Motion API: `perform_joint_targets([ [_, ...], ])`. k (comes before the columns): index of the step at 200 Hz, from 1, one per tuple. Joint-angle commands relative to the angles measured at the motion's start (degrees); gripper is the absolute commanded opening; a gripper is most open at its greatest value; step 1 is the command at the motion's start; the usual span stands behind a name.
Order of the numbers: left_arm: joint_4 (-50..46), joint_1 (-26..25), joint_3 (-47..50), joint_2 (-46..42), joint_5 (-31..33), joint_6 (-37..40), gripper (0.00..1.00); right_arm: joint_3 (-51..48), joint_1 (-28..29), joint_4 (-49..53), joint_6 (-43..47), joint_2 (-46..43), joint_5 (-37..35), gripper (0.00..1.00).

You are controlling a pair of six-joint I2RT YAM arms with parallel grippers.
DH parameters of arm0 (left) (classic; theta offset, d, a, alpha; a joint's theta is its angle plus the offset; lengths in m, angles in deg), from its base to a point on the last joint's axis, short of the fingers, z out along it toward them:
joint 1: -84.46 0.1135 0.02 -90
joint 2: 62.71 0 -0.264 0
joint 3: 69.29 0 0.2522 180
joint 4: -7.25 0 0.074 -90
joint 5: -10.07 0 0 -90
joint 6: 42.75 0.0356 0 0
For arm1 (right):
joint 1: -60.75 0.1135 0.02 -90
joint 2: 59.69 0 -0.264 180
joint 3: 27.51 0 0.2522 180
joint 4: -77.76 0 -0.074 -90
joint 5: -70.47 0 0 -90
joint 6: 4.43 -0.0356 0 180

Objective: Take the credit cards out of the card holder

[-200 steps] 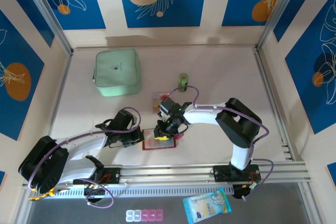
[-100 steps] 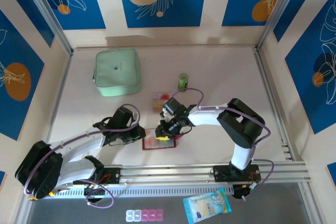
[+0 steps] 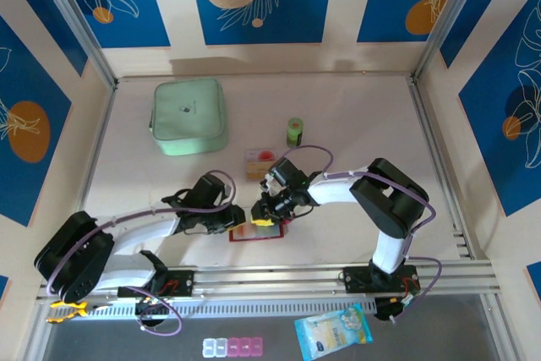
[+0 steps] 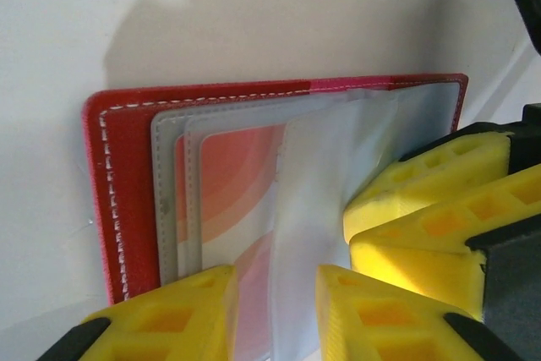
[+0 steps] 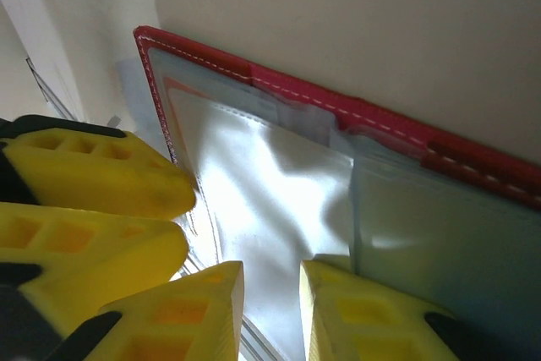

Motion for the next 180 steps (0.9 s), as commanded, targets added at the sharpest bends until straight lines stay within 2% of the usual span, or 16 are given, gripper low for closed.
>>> perform_joint_targets([
  [1, 2.1, -0.8, -1.4, 1.2, -1.0, -1.0, 0.29, -2.0, -0.2, 1.9, -0.7, 1.1, -1.7, 0.26],
  [70, 5.3, -1.3, -1.8, 2.4, -1.8, -2.4, 0.22, -2.2, -0.1, 2.3, -1.2, -0.7, -1.6, 0.27],
  [137, 3.1, -1.4, -4.3, 0.8, -2.1, -2.0, 0.23, -0.6, -0.9, 10.3, 0.7, -8.6, -6.2, 0.28],
  [180, 2.0, -2.4, -6.4, 1.3, -2.2, -1.6, 0.28, -1.2, -2.4, 13.3, 1.5, -12.8, -8.0, 0.28],
])
